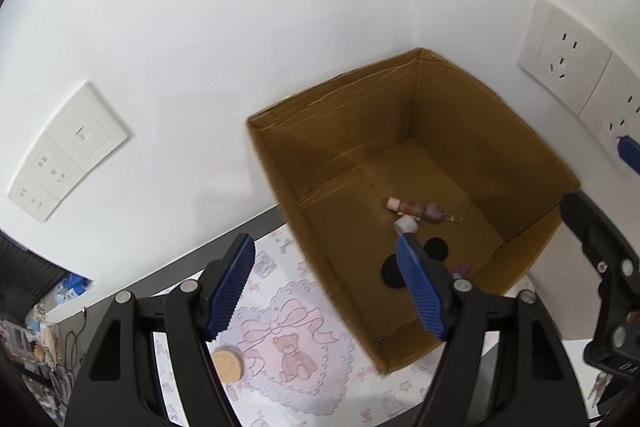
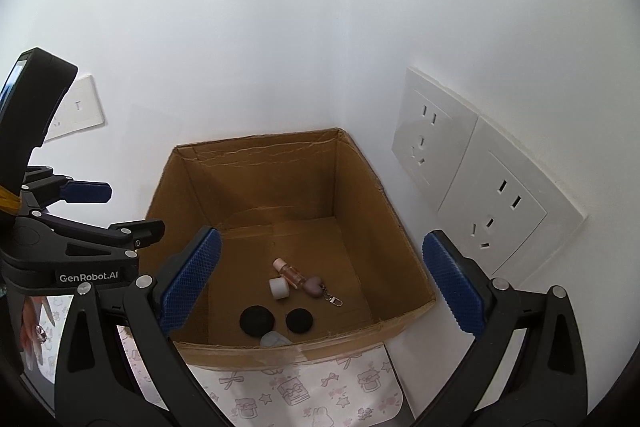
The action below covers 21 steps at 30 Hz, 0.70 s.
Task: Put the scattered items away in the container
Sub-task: 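Move both tools back toward the sponge and clip on the cloth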
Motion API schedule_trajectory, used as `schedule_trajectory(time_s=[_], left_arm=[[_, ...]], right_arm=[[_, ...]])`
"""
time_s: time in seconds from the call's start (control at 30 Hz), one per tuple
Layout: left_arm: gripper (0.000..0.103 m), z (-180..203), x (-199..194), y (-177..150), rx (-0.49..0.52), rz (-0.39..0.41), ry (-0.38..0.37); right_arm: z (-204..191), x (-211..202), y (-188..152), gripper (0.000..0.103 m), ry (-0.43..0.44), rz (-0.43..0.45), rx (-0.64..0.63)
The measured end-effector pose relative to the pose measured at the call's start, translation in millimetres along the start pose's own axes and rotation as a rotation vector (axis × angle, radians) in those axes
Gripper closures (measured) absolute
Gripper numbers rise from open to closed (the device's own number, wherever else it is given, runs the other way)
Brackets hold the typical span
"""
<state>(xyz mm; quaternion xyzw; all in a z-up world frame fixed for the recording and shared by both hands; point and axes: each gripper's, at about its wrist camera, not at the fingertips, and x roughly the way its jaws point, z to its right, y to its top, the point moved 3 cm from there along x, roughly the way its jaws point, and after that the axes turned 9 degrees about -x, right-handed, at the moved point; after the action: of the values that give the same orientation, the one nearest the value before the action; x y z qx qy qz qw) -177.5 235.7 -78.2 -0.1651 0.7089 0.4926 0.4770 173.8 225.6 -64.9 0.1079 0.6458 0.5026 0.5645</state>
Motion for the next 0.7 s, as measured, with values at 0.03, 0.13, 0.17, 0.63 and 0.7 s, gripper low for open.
schedule_trajectory(time_s=[0.03, 0.13, 0.17, 0.63, 0.7], left_arm=[[0.031, -4.7, -1.3, -2.8, -0.01, -0.004, 0.001], [0.031, -22.0, -6.4, -11.2, -0.048, -0.007, 0.019], [0.031, -28.6, -9.1, -14.7, -0.061, -0.005, 0.03], [0.031, -133.4, -39.7, -67.9, -0.218, -0.003, 0.159], [0.031, -149.9, -41.8, -75.2, -0.239, -0.01, 0.171]], right_arm=[[-2.0, -1.1, 0.0, 0.001, 0.004, 0.002, -0.002], [-11.9, -6.6, 1.4, 0.001, 0.023, 0.012, -0.012], [-16.0, -7.9, 2.2, 0.001, 0.031, 0.014, -0.017], [-99.7, -30.8, 9.2, 0.001, 0.15, 0.051, -0.106], [-113.3, -32.1, 10.3, 0.001, 0.167, 0.055, -0.117]])
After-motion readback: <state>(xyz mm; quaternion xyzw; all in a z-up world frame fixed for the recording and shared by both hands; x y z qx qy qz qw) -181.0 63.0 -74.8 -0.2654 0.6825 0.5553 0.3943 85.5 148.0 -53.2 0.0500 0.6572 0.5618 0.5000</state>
